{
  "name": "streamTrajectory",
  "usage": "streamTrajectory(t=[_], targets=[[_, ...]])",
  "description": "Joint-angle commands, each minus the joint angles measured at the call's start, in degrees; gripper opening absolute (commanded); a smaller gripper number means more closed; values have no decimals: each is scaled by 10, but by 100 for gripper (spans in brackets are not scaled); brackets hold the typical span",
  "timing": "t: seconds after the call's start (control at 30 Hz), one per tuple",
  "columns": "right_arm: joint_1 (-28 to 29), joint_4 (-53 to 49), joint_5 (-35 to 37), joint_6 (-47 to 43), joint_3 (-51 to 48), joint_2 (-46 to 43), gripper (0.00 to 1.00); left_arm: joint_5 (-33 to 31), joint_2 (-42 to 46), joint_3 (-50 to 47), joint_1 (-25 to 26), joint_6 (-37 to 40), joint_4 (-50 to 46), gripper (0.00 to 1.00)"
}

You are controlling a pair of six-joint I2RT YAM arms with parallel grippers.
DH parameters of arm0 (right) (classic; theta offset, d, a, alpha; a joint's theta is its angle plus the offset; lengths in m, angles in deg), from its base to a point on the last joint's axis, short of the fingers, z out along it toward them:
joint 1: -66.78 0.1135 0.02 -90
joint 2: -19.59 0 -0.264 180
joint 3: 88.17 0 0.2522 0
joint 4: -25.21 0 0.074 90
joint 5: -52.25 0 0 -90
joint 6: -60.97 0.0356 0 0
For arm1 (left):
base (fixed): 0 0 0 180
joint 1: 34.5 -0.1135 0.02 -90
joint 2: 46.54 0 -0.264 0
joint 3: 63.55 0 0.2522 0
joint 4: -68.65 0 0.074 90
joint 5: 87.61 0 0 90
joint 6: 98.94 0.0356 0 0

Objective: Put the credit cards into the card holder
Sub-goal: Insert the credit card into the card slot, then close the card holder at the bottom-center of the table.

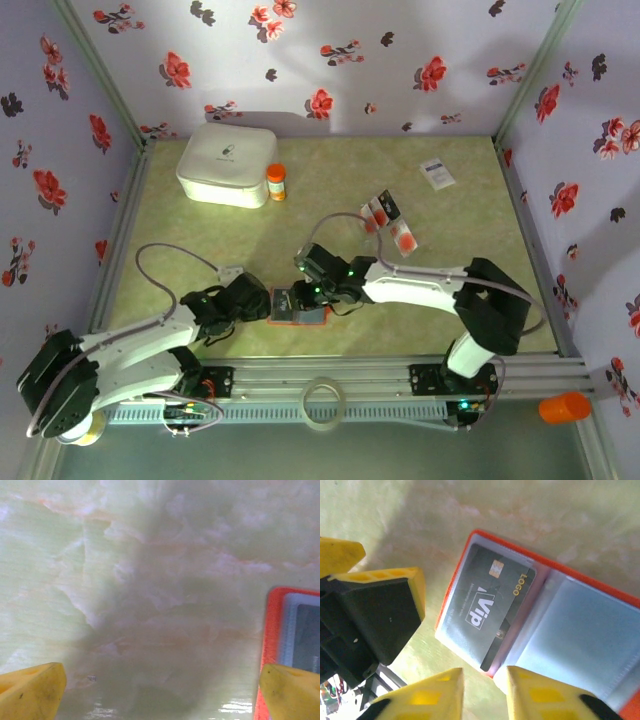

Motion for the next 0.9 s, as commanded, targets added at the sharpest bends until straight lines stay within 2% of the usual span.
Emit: streamTrajectory(t=[0.0,0.17,0.37,0.6,0.87], targets=[[-6,-42,51,-5,-15,-53,39,-24,29,18,-7,19,-31,100],[-21,-70,104,4,-70,-134,54,-25,43,52,-13,52,-28,100],[-50,-68,125,14,-140,-195,59,12,21,73,-20,83,30,100],[-55,-31,102,13,-156,-171,60,84,-21,65,-32,93,121,100],[-54,15,88,21,-153,-119,60,116,-75,65,-34,90,159,100]])
